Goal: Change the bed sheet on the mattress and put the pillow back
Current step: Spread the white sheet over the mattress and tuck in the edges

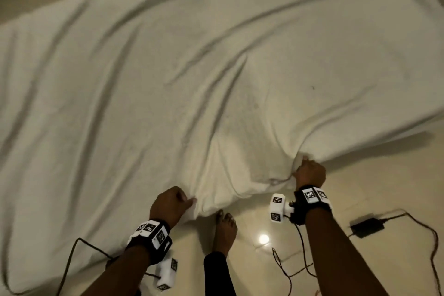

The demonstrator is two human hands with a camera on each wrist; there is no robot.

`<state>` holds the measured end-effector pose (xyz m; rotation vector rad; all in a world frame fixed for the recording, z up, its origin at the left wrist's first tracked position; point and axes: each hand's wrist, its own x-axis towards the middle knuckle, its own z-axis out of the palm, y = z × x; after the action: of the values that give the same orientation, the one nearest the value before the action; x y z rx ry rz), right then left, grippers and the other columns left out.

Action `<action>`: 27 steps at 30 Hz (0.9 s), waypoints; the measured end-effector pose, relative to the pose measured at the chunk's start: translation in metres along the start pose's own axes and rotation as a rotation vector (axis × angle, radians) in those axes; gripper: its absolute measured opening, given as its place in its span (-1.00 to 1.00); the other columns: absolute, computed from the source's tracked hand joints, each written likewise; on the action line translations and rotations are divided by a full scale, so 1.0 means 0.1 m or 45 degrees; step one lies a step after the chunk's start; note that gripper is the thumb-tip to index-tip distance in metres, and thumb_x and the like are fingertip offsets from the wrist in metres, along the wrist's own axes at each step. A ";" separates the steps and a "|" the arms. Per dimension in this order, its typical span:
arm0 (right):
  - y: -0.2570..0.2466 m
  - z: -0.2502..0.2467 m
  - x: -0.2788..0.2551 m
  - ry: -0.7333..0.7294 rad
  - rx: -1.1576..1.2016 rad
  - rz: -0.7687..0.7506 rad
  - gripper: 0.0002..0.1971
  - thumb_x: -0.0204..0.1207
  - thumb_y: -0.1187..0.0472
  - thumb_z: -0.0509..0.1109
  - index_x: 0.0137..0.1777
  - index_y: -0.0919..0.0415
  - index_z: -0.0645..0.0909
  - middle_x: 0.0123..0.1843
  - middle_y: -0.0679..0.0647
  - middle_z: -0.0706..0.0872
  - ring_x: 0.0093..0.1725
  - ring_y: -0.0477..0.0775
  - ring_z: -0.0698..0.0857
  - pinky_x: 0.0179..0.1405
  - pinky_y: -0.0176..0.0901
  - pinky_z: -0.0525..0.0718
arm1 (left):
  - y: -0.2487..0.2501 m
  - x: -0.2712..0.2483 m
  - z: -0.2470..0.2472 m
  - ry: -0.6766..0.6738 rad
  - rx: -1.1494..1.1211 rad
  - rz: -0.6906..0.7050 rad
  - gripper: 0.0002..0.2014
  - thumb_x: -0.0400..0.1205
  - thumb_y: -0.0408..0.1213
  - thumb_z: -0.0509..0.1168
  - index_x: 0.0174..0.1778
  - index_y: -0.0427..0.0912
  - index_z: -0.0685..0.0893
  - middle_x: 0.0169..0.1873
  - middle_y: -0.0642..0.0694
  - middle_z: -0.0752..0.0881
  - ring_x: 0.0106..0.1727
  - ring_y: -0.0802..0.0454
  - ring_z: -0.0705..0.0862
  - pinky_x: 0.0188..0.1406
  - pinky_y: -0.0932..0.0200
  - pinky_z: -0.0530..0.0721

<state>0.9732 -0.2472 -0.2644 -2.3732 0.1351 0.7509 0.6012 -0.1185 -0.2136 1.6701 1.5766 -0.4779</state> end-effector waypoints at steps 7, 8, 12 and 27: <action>0.53 -0.64 -0.34 -0.009 -0.197 0.317 -0.52 0.71 0.07 0.15 0.32 0.49 0.62 0.28 0.46 0.69 0.26 0.46 0.69 0.23 0.14 0.67 | -0.11 0.05 -0.08 -0.119 -0.282 -0.066 -0.71 0.43 0.07 0.58 -0.27 -0.07 0.74 -0.35 0.01 0.80 -0.24 0.10 0.75 -0.14 0.07 0.72; 0.48 -0.66 -0.48 0.023 -0.276 0.284 -0.53 0.76 0.10 0.13 0.26 0.53 0.64 0.23 0.51 0.70 0.22 0.50 0.68 0.18 0.12 0.65 | -0.14 0.01 -0.11 -0.112 -0.283 -0.048 -0.73 0.45 0.04 0.57 -0.25 -0.07 0.74 -0.32 0.01 0.79 -0.21 0.11 0.74 -0.14 0.10 0.69; 0.14 -0.24 -1.23 0.071 -0.428 -0.145 -0.44 0.60 -0.03 0.06 -0.18 0.46 0.68 -0.15 0.51 0.74 -0.09 0.52 0.69 -0.10 0.11 0.53 | -0.47 -0.15 -0.35 -0.016 -0.321 -0.037 -0.80 0.53 -0.01 0.49 -0.21 -0.05 0.68 -0.25 0.07 0.75 -0.12 0.04 0.71 -0.08 0.06 0.65; -0.47 3.63 -4.92 -0.891 -0.832 -1.180 -0.98 0.64 0.15 0.38 0.00 0.04 0.62 -0.12 0.00 0.75 -0.11 0.19 0.74 -0.19 -0.10 0.57 | -4.82 -0.60 -2.14 0.861 -0.544 -0.665 -0.70 0.52 -0.32 0.52 0.12 -0.16 0.62 0.12 -0.21 0.62 -0.09 -0.32 0.74 -0.15 -0.14 0.70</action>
<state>0.4012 -0.0347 -0.1994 -2.1532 -1.5741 1.1593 0.0796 -0.0328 -0.1686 1.1244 2.4205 0.2115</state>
